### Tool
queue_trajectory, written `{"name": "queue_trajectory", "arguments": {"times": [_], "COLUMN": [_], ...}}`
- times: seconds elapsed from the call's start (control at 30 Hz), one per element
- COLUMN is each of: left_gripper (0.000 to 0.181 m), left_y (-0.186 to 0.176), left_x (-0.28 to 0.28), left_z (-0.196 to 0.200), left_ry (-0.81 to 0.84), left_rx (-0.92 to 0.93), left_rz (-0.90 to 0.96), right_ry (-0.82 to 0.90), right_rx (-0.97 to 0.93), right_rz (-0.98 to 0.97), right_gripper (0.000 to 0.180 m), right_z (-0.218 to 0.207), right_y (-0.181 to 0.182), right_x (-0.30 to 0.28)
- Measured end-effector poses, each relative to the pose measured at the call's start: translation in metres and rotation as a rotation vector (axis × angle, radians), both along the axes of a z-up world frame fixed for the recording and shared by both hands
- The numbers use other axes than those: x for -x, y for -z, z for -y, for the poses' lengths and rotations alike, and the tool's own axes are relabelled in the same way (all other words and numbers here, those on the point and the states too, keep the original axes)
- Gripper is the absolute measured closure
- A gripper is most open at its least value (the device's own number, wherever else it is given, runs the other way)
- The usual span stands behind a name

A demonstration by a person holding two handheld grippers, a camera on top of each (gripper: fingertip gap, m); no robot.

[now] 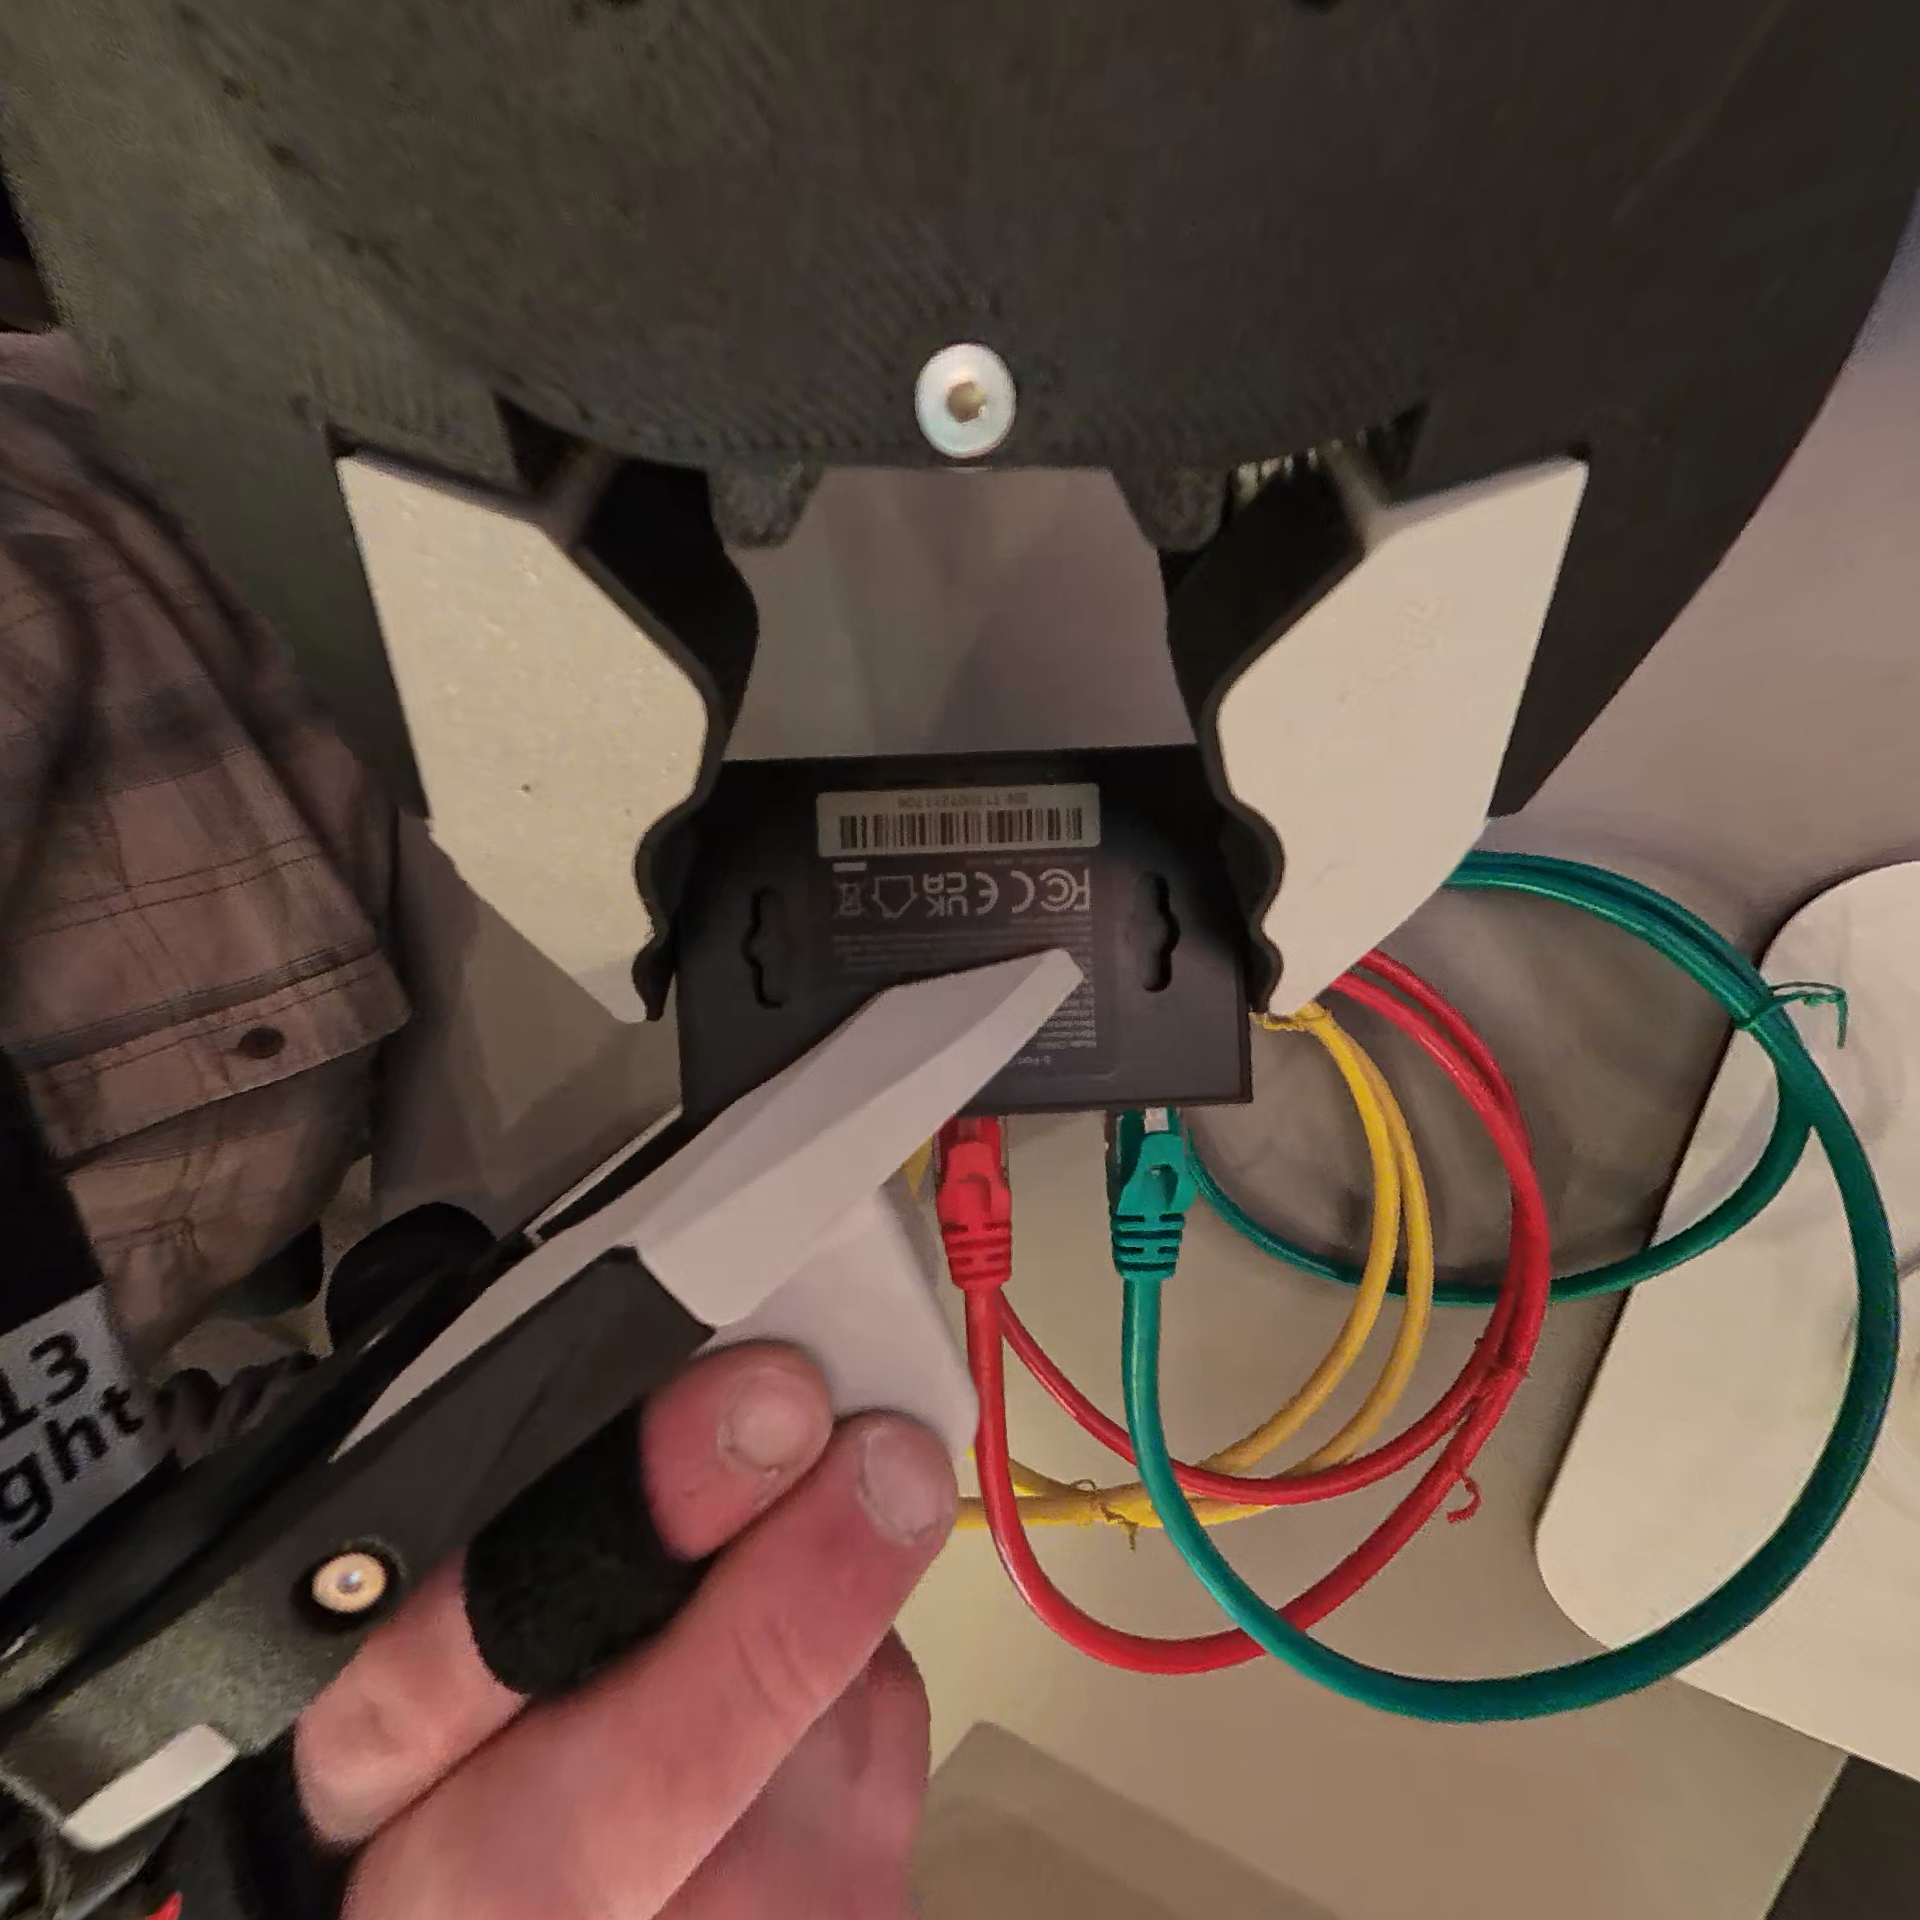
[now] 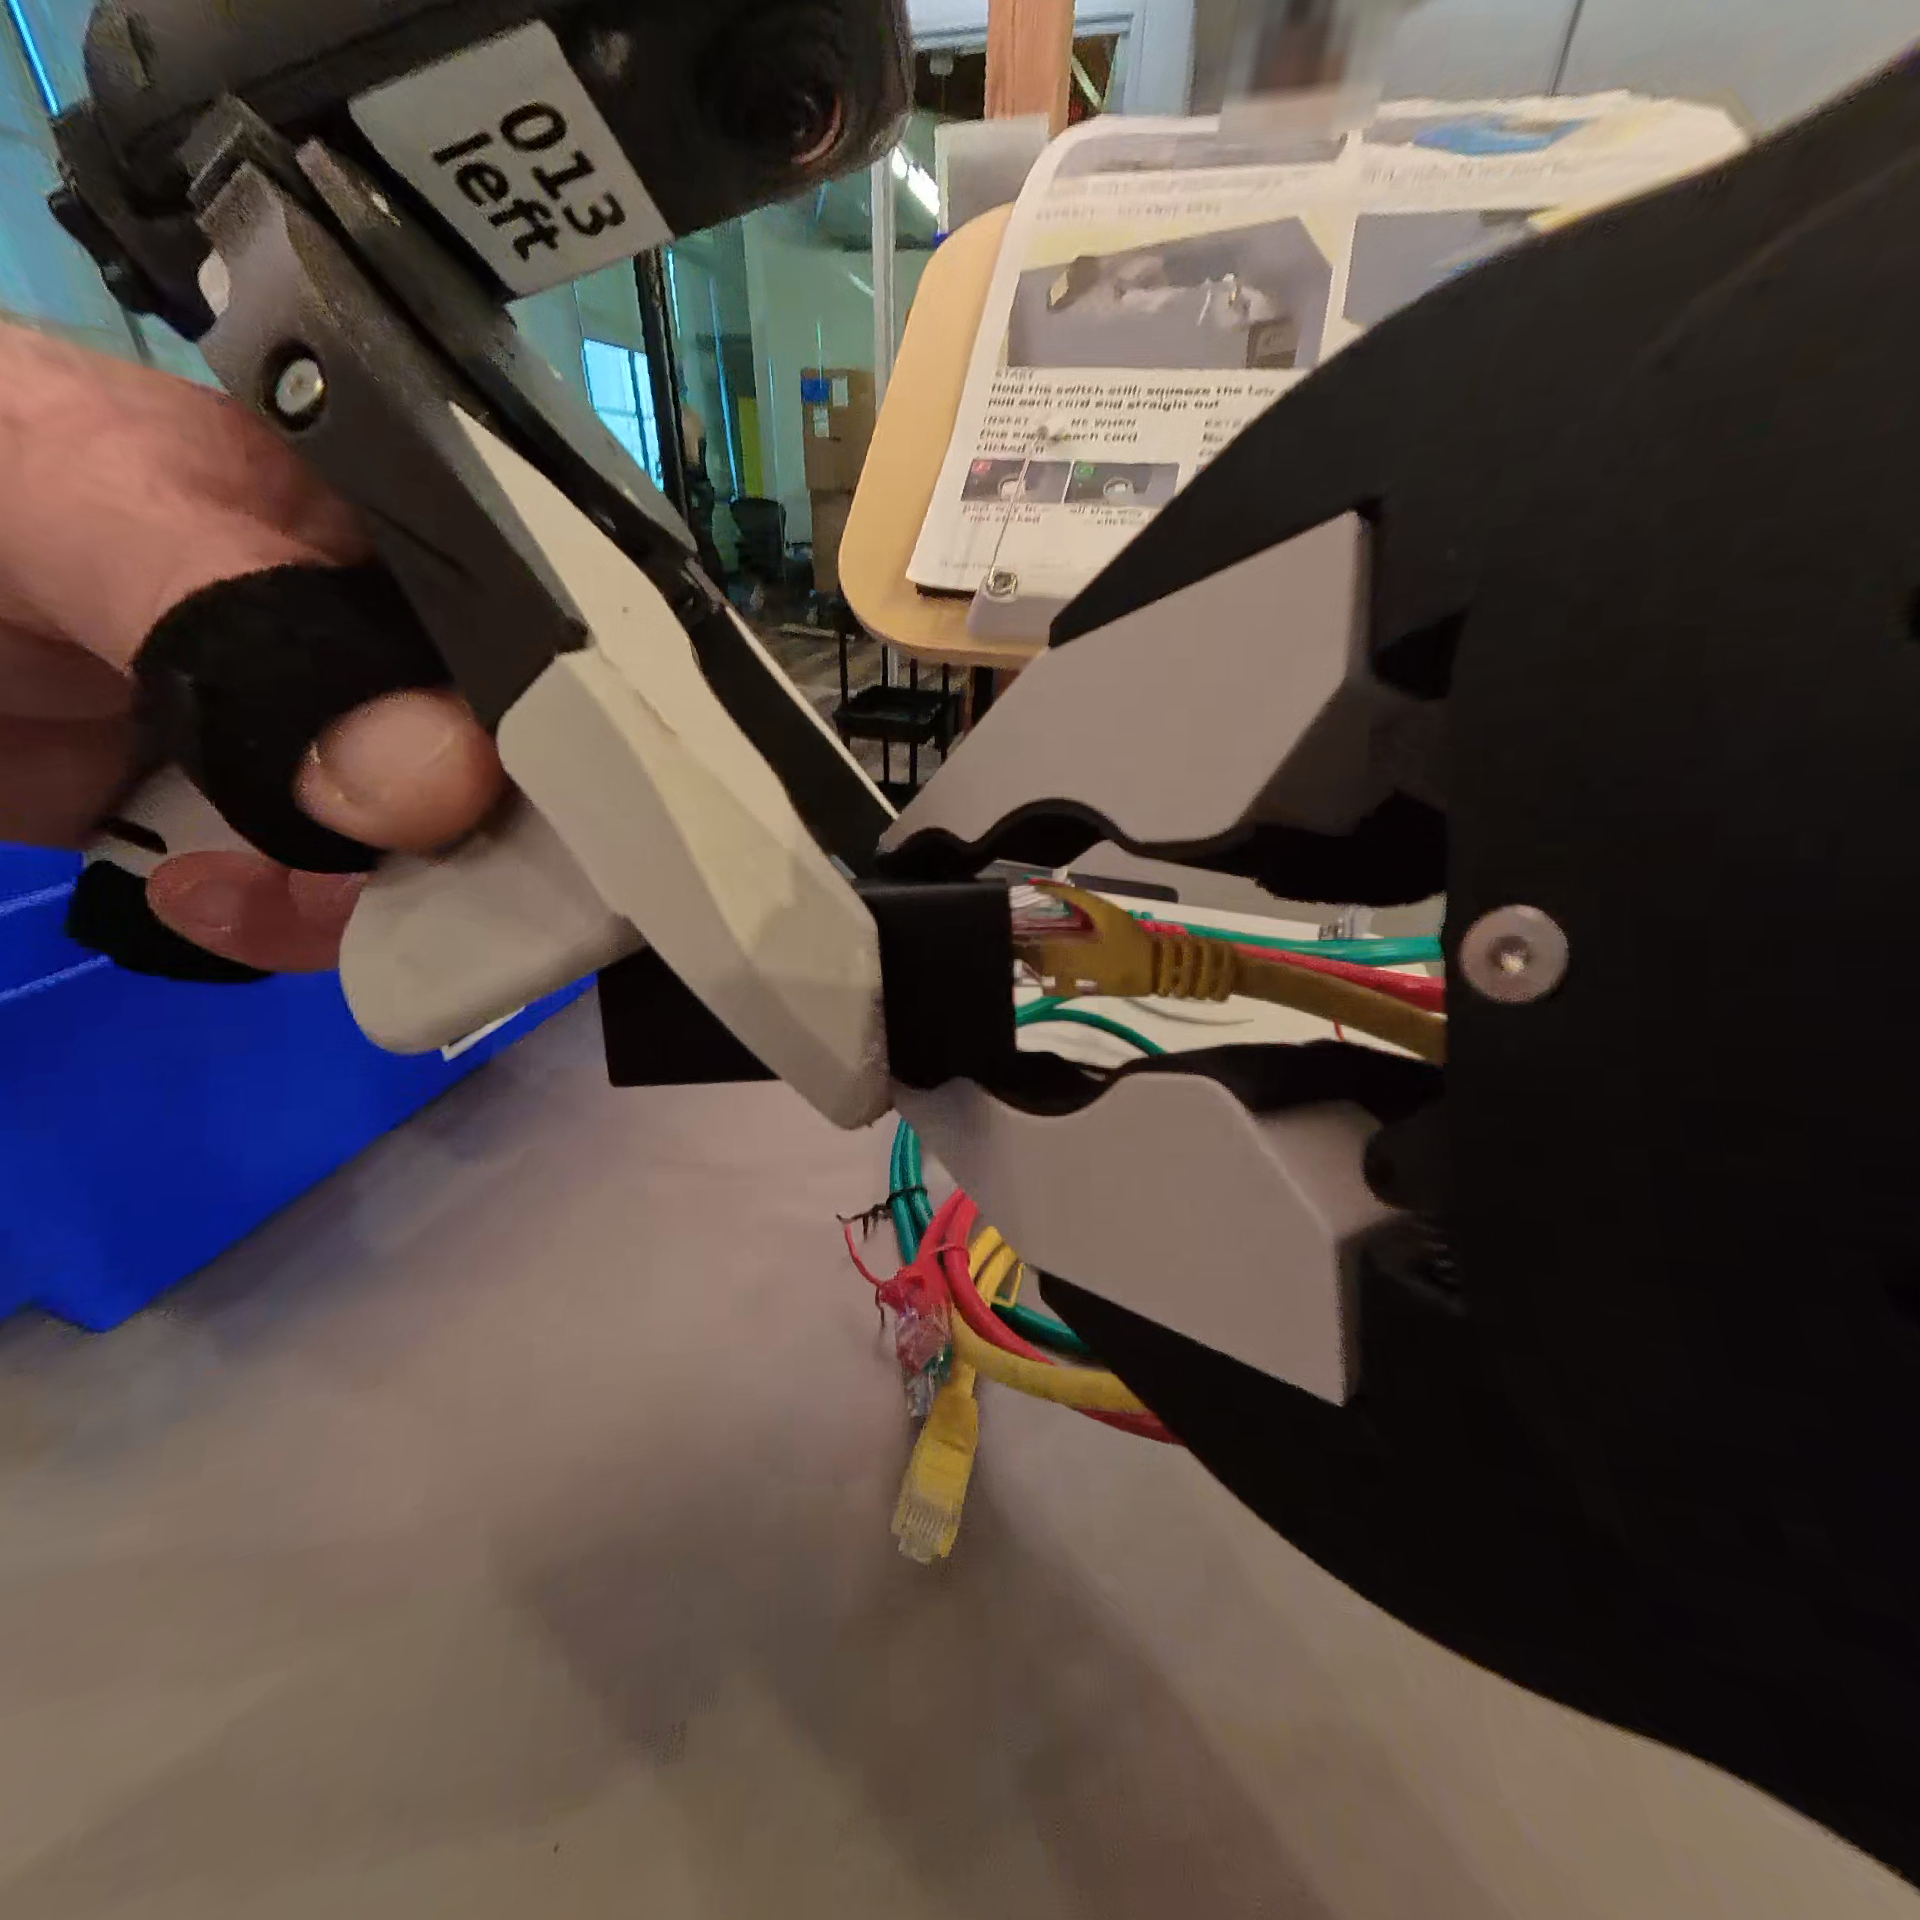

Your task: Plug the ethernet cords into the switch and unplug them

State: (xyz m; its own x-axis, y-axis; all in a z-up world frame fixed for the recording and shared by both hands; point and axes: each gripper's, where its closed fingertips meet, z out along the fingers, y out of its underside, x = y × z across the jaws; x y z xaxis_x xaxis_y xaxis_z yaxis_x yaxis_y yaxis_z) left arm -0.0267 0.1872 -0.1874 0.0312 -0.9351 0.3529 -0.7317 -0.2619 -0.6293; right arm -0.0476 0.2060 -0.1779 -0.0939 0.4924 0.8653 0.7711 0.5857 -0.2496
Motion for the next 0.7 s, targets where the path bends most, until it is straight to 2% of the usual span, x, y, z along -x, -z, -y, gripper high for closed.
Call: {"name": "queue_trajectory", "arguments": {"times": [0.03, 0.1, 0.17, 0.3, 0.4, 0.5, 0.57, 0.67, 0.7], "left_gripper": [0.08, 0.083, 0.079, 0.076, 0.089, 0.112, 0.126, 0.151, 0.152], "left_y": [-0.002, -0.008, -0.015, -0.023, -0.032, -0.033, -0.032, -0.036, -0.038], "left_x": [-0.001, -0.002, -0.002, 0.003, 0.006, 0.011, 0.012, 0.009, 0.008], "left_z": [-0.002, -0.005, -0.008, -0.007, -0.011, -0.016, -0.017, -0.016, -0.016], "left_ry": [-0.011, -0.014, -0.012, 0.034, 0.022, -0.002, -0.024, -0.057, -0.057], "left_rx": [-0.001, -0.069, -0.179, -0.492, -0.745, -0.968, -1.051, -1.091, -1.131], "left_rz": [0.011, 0.018, 0.001, -0.085, -0.146, -0.257, -0.303, -0.272, -0.271], "right_ry": [0.008, 0.011, 0.009, 0.013, 0.045, 0.072, 0.094, 0.112, 0.114], "right_rx": [-0.01, 0.009, 0.042, 0.097, 0.111, 0.135, 0.15, 0.149, 0.159], "right_rz": [-0.003, -0.002, -0.03, -0.082, -0.082, -0.095, -0.095, -0.112, -0.117], "right_gripper": [0.151, 0.155, 0.155, 0.155, 0.155, 0.155, 0.155, 0.155, 0.155], "right_z": [-0.001, -0.001, -0.001, -0.001, -0.006, -0.008, -0.008, -0.01, -0.01], "right_y": [-0.001, 0.0, -0.001, -0.007, -0.008, -0.011, -0.013, -0.018, -0.019], "right_x": [-0.001, -0.002, -0.003, -0.007, -0.013, -0.016, -0.017, -0.019, -0.02]}}
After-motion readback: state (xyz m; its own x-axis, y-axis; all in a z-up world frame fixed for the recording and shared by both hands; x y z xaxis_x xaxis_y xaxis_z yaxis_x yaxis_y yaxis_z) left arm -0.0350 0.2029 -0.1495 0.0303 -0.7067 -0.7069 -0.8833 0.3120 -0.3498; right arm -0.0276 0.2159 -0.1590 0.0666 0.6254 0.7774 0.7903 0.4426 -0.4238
